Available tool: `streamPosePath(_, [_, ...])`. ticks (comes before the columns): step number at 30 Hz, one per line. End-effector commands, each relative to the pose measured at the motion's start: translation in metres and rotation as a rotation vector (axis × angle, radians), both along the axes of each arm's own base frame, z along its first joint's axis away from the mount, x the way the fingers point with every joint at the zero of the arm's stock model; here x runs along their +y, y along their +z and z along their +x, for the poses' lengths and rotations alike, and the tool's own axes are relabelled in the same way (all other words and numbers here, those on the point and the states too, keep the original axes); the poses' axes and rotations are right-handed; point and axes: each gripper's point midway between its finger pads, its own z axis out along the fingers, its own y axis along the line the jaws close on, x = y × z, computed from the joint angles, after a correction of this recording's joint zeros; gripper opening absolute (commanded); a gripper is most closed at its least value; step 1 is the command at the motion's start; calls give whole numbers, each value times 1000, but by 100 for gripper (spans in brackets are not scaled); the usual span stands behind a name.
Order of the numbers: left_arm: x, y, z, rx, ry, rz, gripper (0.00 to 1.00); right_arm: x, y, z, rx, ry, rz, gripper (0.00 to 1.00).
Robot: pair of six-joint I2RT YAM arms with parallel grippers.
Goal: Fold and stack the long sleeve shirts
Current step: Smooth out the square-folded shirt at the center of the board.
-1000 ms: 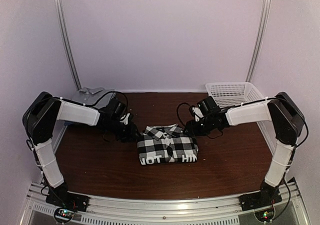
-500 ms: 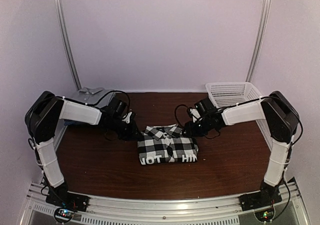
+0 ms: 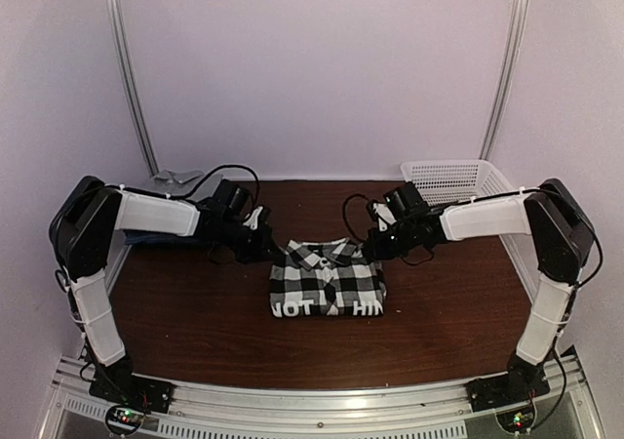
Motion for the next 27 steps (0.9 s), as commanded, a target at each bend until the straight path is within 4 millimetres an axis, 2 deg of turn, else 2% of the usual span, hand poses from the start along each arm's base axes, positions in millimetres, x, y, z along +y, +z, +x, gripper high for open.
streamPosePath(1, [-17, 28, 8, -81, -55, -43, 0, 0, 39, -1, -73, -6, 35, 0])
streamPosePath(6, [-27, 42, 11, -112, -84, -67, 0, -10, 50, -7, -100, -29, 30, 0])
streamPosePath(12, [-37, 45, 18, -126, -115, -84, 0, -26, 41, -17, -95, -66, -6, 0])
streamPosePath(17, [-47, 31, 30, -120, -140, -75, 0, -38, 20, -19, -80, -101, -54, 0])
streamPosePath(19, [-49, 16, 34, -97, -149, -59, 0, -45, 9, -18, -66, -120, -73, 0])
streamPosePath(23, [-48, -6, 43, -69, -144, -31, 0, -54, -13, -20, -32, -137, -96, 0])
streamPosePath(27, [-45, -17, 52, -55, -127, -13, 0, -59, -28, -23, -13, -145, -111, 0])
